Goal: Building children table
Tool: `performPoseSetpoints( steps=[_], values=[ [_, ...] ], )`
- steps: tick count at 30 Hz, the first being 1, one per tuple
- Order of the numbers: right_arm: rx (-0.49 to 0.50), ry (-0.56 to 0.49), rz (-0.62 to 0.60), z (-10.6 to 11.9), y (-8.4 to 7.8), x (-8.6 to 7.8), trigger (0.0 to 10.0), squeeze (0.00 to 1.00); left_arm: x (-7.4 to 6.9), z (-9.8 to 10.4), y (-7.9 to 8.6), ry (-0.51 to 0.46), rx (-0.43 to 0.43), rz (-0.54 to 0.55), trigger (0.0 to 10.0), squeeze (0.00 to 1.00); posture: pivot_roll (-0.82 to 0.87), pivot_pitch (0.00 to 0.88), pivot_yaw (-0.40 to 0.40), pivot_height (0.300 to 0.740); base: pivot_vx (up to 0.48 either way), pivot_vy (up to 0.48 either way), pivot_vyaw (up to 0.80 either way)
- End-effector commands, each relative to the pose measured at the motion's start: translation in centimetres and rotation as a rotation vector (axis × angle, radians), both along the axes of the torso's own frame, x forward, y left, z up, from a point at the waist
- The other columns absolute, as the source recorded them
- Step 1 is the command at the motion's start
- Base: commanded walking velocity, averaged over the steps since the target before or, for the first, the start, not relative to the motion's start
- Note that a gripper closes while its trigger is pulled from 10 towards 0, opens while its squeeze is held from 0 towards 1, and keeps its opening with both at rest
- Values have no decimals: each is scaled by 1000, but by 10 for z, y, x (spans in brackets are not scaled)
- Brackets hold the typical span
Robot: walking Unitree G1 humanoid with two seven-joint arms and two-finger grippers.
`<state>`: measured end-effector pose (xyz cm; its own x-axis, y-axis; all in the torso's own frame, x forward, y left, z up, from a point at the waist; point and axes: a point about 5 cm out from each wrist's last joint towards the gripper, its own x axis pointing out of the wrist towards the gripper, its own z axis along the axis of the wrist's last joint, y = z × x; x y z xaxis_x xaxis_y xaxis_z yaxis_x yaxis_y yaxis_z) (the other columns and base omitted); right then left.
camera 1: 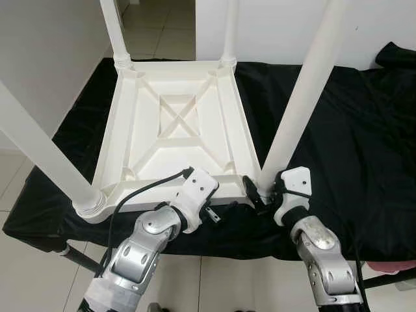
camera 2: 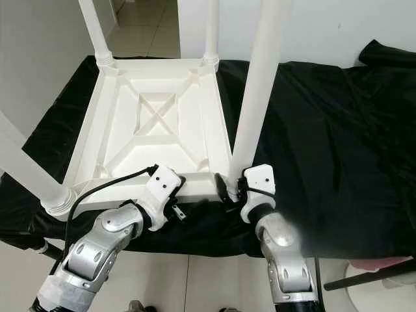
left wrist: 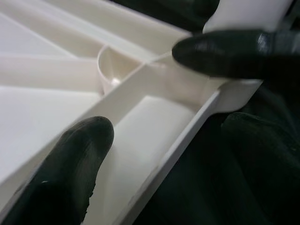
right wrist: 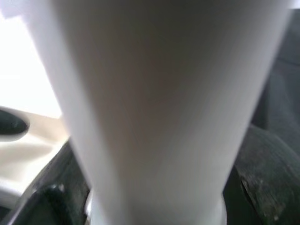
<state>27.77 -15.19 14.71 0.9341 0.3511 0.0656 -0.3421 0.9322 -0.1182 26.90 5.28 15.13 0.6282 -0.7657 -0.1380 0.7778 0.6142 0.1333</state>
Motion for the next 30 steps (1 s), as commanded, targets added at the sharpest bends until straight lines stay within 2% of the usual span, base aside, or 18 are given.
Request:
performPoseSetpoints(
  steps=[1,2,3,5,7,8,10,15,17,19,21,26,27,28,30],
  values=[
    [-13,5,67,-3,3,5,10000,0,-5,3,-1,1,-20,-47,10000,0,8,76,-7,740,0,0,0],
    [-13,5,67,-3,3,5,10000,0,-5,3,-1,1,-20,-47,10000,0,8,76,-7,740,0,0,0],
    [-26,10,131,-4,4,7,10000,0,-7,7,0,-7,-41,-57,10000,0,10,64,-6,740,0,0,0],
    [-26,10,131,-4,4,7,10000,0,-7,7,0,-7,-41,-57,10000,0,10,64,-6,740,0,0,0],
    [-51,10,234,-3,5,11,10000,0,-8,14,3,-20,-80,-67,10000,0,20,37,-2,740,0,0,0],
    [-51,10,234,-3,5,11,10000,0,-8,14,3,-20,-80,-67,10000,0,20,37,-2,740,0,0,0],
    [-59,7,305,0,6,16,10000,0,-10,25,4,-28,-133,-88,10000,0,29,33,-4,740,0,0,0],
    [-58,11,328,1,5,18,10000,0,-12,29,4,-27,-151,-103,10000,0,33,31,-7,740,0,0,0],
    [-81,5,355,4,1,28,10000,0,-21,23,4,-7,-142,-148,10000,0,40,23,-10,740,0,0,0],
    [-81,5,355,4,1,28,10000,0,-21,23,4,-7,-142,-148,10000,0,40,23,-10,740,0,0,0],
    [-108,7,375,7,-4,36,10000,0,-28,19,0,-1,-129,-157,10000,0,54,14,-22,740,0,0,0],
    [-126,16,393,7,-10,41,9961,0,-28,23,-2,-7,-155,-140,10000,0,51,4,-27,740,0,0,0],
    [-129,24,401,6,-13,43,2314,0,-27,24,-2,3,-163,-140,10000,0,44,1,-27,740,0,0,0],
    [-132,30,402,5,-16,44,0,0,-26,23,-1,22,-174,-143,10000,0,38,3,-22,740,0,0,0],
    [-130,38,407,3,-19,45,0,0,-25,23,-1,47,-187,-149,10000,0,34,4,-20,740,0,0,0]
  ],
)
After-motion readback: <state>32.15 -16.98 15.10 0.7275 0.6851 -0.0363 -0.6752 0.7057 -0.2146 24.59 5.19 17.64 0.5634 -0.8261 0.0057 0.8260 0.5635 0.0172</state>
